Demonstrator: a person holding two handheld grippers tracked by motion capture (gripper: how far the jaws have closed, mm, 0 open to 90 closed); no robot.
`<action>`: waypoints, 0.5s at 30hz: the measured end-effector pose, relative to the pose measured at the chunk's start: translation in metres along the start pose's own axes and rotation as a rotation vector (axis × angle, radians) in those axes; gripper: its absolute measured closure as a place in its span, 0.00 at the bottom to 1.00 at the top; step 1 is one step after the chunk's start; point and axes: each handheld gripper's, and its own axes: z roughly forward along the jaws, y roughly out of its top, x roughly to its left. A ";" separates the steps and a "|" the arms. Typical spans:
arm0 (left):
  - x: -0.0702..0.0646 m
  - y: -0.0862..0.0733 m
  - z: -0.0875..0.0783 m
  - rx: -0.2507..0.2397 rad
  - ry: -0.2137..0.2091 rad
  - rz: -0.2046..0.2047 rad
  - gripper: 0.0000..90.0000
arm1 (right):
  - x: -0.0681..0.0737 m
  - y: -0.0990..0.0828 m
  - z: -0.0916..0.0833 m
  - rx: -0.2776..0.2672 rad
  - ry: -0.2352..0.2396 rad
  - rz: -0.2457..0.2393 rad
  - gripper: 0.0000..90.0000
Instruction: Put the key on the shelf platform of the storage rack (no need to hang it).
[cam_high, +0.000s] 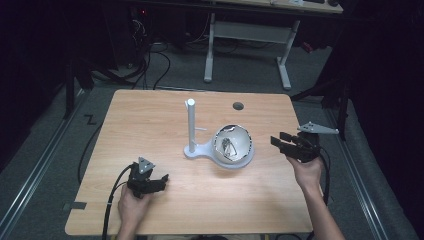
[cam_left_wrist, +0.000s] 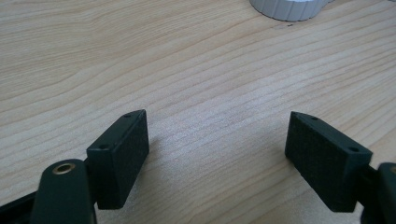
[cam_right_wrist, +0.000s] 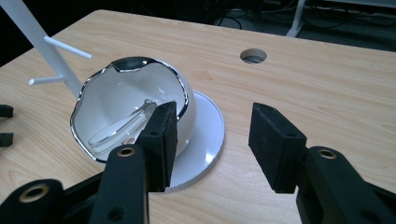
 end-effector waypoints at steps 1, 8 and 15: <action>0.000 0.000 0.000 0.000 0.000 -0.001 0.25 | 0.000 -0.001 -0.002 0.000 -0.004 -0.005 0.58; 0.000 0.000 0.000 0.000 0.000 0.000 0.24 | 0.000 -0.009 -0.013 -0.011 -0.004 0.005 0.58; 0.000 0.000 0.000 0.000 0.002 0.000 0.24 | 0.001 -0.016 -0.023 -0.020 -0.008 0.005 0.58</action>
